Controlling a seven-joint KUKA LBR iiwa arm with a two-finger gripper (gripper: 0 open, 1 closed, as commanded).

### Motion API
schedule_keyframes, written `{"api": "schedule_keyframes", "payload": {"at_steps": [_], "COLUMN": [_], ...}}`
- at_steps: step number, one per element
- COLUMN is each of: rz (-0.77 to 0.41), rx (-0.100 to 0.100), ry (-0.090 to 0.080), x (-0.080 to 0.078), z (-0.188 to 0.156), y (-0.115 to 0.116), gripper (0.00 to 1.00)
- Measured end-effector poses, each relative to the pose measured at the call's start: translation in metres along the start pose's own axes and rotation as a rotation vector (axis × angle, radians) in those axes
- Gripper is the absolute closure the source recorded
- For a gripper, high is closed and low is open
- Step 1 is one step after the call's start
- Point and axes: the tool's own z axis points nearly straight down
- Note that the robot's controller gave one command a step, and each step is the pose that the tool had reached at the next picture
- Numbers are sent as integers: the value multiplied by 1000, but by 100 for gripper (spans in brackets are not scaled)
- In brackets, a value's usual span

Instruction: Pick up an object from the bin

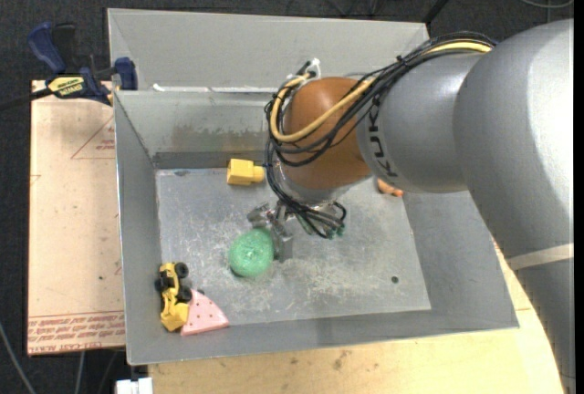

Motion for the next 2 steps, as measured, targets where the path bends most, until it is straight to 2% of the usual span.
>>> {"api": "schedule_keyframes", "payload": {"at_steps": [1, 2], "rz": [-8, -8], "rx": [1, 1], "ry": [-2, -2], "x": [5, 5], "z": [-92, -92], "y": [0, 0], "gripper": [100, 100]}}
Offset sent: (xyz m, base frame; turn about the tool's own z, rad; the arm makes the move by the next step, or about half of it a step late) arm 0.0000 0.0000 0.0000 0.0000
